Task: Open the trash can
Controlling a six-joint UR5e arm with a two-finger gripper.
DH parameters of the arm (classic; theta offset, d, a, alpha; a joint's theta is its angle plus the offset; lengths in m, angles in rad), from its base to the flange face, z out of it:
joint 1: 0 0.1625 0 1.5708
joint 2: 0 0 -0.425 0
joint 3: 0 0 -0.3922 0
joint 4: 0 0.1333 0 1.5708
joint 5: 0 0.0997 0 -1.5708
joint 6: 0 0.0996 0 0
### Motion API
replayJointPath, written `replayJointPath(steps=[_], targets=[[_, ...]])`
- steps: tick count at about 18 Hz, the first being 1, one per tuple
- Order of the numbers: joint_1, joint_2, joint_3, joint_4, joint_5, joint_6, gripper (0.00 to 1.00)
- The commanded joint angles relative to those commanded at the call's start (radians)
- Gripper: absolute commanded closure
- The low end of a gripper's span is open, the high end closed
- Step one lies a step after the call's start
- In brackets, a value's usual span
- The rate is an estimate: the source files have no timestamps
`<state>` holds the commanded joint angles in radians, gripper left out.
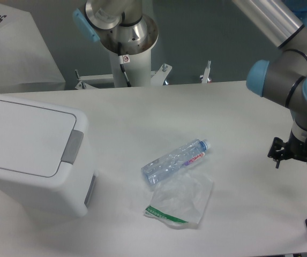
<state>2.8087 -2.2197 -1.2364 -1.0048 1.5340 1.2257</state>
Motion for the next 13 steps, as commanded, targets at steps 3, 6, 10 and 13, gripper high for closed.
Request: replayJointPath(steps=[3, 6, 10, 13], targets=[[0.000, 0.000, 0.000, 0.000, 0.002, 0.000, 0.00], [-0.003, -0.003, 0.006, 0.005, 0.003, -0.012, 0.00], [-0.018, 0.003, -0.002, 0.003, -0.015, -0.136, 0.00], [-0.041, 0.029, -0.006, 0.002, -0.046, -0.254, 0.00]])
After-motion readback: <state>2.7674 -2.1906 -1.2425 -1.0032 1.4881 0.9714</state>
